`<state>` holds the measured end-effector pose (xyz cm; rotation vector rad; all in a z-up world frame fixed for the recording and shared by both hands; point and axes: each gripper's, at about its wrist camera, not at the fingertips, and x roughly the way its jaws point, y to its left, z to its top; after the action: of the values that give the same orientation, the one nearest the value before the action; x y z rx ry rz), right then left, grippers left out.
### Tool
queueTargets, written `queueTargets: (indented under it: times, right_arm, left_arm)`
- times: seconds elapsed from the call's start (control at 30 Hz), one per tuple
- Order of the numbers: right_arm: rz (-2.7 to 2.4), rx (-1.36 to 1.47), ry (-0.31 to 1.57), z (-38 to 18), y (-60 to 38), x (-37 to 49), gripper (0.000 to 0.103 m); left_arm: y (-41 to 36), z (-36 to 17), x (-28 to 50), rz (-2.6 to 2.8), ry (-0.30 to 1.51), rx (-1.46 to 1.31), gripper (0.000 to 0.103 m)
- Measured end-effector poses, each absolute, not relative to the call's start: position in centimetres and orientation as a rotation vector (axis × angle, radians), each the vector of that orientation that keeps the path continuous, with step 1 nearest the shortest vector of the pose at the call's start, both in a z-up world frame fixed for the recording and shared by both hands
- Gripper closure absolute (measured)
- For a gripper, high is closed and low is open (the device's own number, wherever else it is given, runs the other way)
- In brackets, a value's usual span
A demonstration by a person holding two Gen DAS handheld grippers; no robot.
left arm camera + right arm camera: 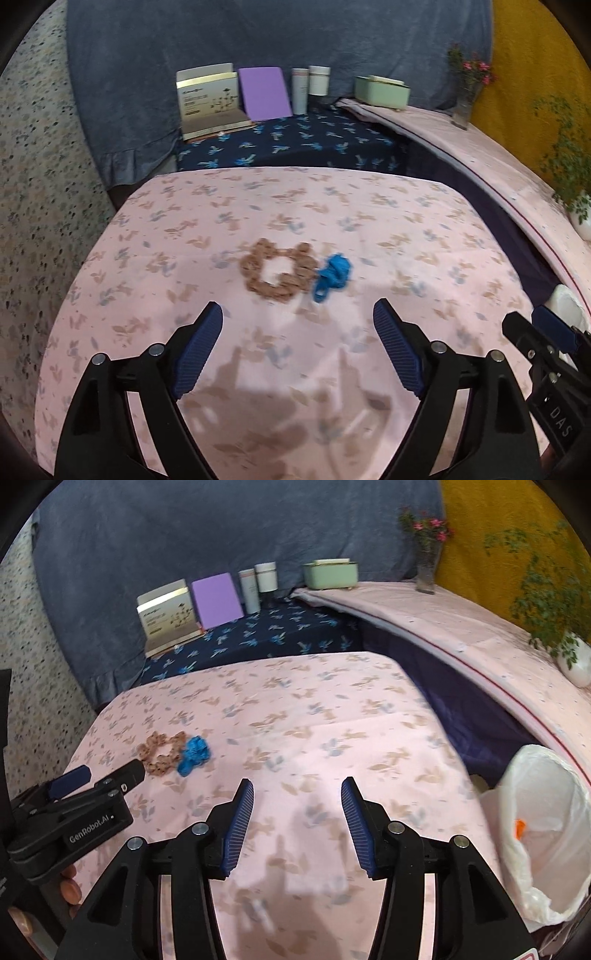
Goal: Collect trash
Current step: 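Move both open tools back toward the scrunchie and blue item on the bed, then grasp the brown scrunchie with the left tool while the right tool grasps the blue item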
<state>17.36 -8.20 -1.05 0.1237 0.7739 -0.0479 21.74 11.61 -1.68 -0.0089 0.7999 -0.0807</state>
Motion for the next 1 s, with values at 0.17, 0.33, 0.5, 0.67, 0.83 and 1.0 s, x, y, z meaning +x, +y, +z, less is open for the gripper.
queueTargets:
  times: [0.17,0.33,0.5,0.67,0.83,1.0]
  right_arm:
    - [-0.004,0.119,0.814,-2.7,-5.7,20.0,0.054]
    - [0.03,0.112,0.846,-4.3,-3.6,22.6,0.054]
    - [0.064,0.105,0.858,-5.4,-1.6,25.3,0.054]
    - [0.101,0.101,0.876,-6.7,0.0,27.7,0.054]
    - [0.121,0.086,0.899,-8.1,1.2,29.1,0.061]
    - [0.155,0.081,0.898,-8.5,1.9,29.5,0.08]
  left_arm:
    - [13.9,-2.6,24.0,-0.034,0.813,-0.007,0.022]
    - [15.3,-4.0,26.5,-0.017,0.84,-0.023,0.023]
    - [15.6,-5.3,29.3,-0.025,0.873,-0.043,0.023]
    - [15.8,-7.1,31.7,-0.048,0.921,-0.065,0.037]
    - [15.8,-8.5,32.6,-0.078,0.956,-0.074,0.062]
    - [15.8,-8.5,32.7,-0.094,0.948,-0.071,0.088]
